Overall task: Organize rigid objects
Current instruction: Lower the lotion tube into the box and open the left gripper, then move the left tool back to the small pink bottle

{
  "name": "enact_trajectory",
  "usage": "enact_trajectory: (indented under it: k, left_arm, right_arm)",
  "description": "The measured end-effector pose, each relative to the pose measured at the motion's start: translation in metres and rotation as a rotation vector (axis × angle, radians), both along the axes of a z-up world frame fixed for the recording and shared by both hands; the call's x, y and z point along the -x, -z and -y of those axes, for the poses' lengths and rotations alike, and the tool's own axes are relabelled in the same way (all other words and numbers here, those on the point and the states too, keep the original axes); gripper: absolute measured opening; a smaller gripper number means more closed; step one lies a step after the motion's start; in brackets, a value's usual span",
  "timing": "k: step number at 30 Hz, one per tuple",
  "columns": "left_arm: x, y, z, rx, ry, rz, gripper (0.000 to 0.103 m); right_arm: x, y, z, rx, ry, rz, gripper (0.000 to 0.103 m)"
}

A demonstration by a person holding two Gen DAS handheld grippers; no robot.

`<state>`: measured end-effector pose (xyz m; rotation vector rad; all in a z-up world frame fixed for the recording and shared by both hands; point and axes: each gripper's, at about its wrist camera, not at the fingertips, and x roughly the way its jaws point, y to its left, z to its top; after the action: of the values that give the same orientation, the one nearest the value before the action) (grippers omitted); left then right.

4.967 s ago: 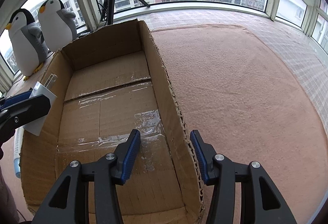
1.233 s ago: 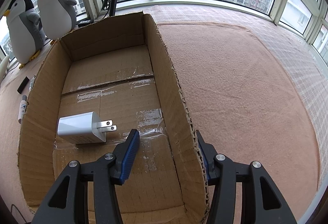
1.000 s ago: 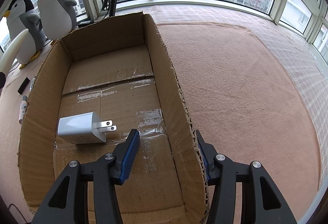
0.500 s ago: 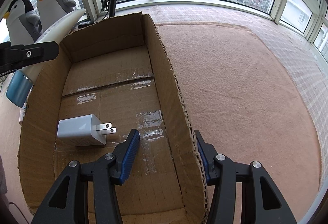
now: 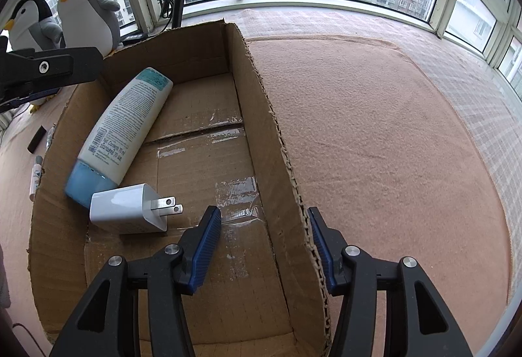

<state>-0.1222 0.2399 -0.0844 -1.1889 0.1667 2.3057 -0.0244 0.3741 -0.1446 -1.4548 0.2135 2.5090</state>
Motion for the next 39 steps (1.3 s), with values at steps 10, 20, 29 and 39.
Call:
enact_trajectory:
  k: [10,20,29,39]
  left_arm:
    - [-0.002,-0.002,0.011,-0.008,-0.010,0.001,0.082]
    - [-0.004,0.001,0.074,0.024,-0.080,-0.008,0.082]
    - [0.011,0.025,0.158,0.062,-0.254,0.067,0.082]
    - [-0.004,0.045,0.156,0.089,-0.298,0.102,0.082]
  right_arm:
    - [0.000,0.000,-0.001,-0.002,-0.002,0.000,0.050]
    - [-0.001,0.000,-0.003,0.001,-0.002,-0.001,0.051]
    - [-0.003,0.001,-0.004,-0.001,-0.009,0.001,0.051]
    - [-0.004,0.001,-0.004,-0.002,-0.006,0.001,0.052]
